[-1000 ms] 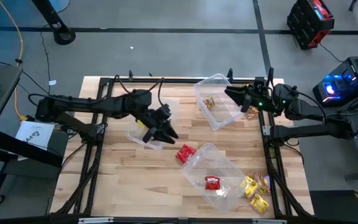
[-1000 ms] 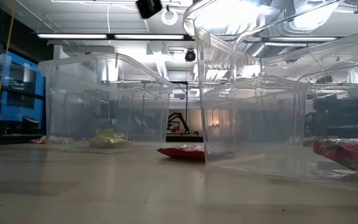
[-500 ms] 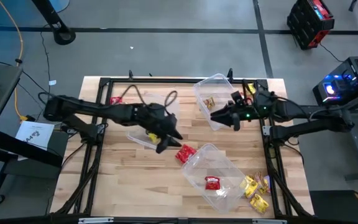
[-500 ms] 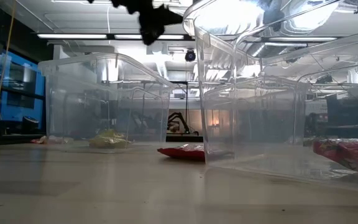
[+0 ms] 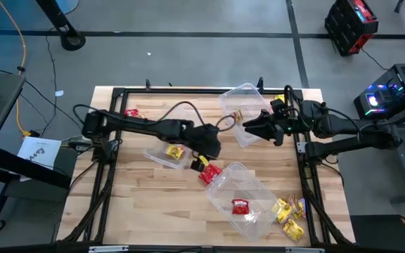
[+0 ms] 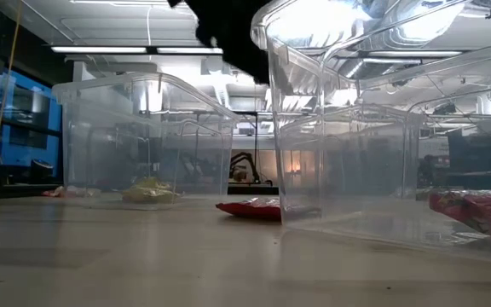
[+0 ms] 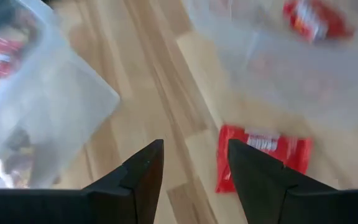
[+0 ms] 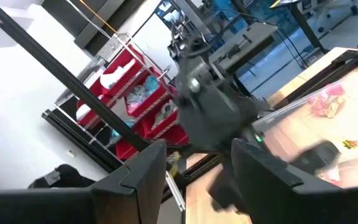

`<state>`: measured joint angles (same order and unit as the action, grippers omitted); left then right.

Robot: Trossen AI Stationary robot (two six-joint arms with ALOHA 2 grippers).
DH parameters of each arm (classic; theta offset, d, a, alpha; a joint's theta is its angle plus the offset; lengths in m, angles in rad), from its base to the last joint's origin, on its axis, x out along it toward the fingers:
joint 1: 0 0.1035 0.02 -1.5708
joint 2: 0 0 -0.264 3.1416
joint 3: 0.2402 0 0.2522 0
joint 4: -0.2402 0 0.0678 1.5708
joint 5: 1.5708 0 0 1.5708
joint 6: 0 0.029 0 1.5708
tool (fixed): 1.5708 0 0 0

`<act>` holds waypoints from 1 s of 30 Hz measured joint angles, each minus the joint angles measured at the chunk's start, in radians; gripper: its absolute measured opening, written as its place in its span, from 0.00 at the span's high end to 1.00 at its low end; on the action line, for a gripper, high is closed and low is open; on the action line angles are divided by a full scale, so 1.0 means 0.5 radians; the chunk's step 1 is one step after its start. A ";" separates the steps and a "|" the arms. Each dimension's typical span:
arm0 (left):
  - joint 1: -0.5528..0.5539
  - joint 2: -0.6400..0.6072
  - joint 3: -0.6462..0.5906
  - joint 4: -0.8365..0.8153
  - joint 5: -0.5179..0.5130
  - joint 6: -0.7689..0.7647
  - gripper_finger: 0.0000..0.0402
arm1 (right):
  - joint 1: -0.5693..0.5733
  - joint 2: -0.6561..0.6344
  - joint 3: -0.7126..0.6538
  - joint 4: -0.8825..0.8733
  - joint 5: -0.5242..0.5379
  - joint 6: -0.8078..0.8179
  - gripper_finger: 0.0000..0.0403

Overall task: Sort candy
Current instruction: Put the red candy into the bottom right transparent bin

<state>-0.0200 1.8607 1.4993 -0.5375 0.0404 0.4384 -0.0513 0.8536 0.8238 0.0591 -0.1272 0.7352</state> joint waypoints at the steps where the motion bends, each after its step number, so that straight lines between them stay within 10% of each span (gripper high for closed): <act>1: 0.000 0.031 0.000 -0.032 -0.002 0.046 0.58 | 0.000 0.001 0.000 -0.005 0.000 0.010 0.56; 30: -0.004 0.518 0.000 -0.109 0.320 -0.003 0.58 | 0.000 0.007 0.000 -0.021 0.021 0.018 0.56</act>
<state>-0.0219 2.1198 1.4994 -0.5920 0.2002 0.4371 -0.0513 0.8570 0.8238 0.0486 -0.1165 0.7441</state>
